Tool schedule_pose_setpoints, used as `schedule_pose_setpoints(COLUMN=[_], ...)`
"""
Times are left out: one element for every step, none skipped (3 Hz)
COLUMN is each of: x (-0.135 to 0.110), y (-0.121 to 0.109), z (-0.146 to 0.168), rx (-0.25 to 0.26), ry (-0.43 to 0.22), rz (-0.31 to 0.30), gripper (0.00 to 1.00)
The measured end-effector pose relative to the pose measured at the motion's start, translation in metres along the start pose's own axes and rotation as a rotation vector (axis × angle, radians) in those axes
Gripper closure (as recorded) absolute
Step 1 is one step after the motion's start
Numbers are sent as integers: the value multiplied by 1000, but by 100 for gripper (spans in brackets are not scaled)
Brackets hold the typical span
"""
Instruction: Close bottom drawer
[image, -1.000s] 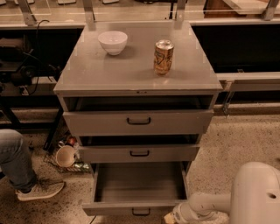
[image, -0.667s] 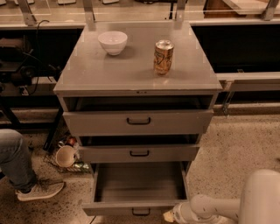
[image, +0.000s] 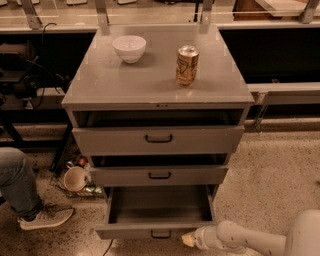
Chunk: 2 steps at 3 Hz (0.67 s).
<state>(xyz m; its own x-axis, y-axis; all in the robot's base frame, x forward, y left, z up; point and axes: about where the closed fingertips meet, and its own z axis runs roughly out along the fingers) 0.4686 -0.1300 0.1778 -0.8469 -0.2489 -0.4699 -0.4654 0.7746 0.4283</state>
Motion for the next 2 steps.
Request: schedule_pose_setpoints(x=[-28,-36], y=[-7,-9], z=[12,17], rx=[-12,-16], ry=[-51,-71], rz=[-22,-31], gripper=[100,100])
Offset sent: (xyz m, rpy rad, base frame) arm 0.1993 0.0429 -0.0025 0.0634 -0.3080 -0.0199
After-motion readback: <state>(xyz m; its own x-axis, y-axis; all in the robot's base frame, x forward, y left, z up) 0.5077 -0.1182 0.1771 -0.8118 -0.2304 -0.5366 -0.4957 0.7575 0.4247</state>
